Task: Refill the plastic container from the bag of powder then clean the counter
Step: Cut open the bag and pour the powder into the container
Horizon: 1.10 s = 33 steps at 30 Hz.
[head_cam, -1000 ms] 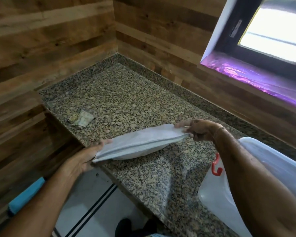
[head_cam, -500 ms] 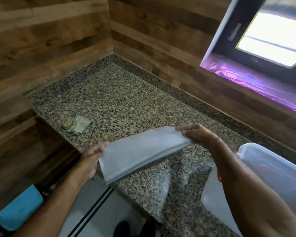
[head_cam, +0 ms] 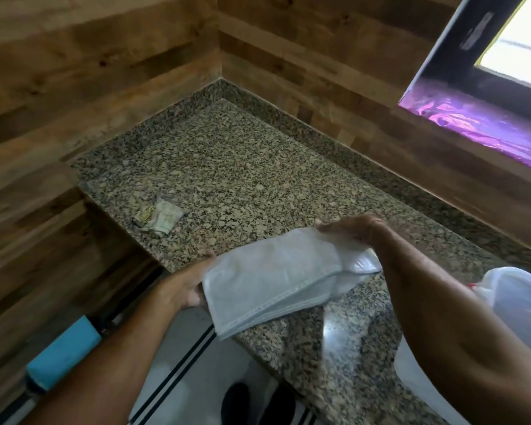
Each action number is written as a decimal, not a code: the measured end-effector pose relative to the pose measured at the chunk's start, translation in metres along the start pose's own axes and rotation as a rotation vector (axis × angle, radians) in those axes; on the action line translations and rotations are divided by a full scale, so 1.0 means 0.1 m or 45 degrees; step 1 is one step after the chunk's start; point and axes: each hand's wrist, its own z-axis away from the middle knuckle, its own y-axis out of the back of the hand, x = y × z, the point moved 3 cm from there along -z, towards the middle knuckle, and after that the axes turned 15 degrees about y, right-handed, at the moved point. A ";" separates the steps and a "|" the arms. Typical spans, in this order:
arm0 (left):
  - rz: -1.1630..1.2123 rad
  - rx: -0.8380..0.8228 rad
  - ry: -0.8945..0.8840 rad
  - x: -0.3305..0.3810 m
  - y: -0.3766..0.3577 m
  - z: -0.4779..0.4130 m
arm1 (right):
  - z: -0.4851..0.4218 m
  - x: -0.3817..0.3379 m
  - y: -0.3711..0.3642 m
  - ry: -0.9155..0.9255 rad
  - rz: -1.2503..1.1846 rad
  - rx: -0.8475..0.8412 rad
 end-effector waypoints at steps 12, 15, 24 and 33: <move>0.025 0.192 -0.078 -0.02 -0.04 -0.15 | -0.07 0.09 -0.43 -0.007 -0.039 0.098; -0.002 0.230 -0.144 -0.06 -0.02 -0.15 | -0.11 0.21 -0.45 0.050 -0.090 0.171; -0.293 0.273 -0.536 0.77 -0.39 0.58 | 0.81 -0.16 0.36 0.373 -0.191 0.337; -0.399 -0.073 -1.069 1.01 -2.52 1.76 | 2.79 0.55 1.67 0.676 -0.572 0.857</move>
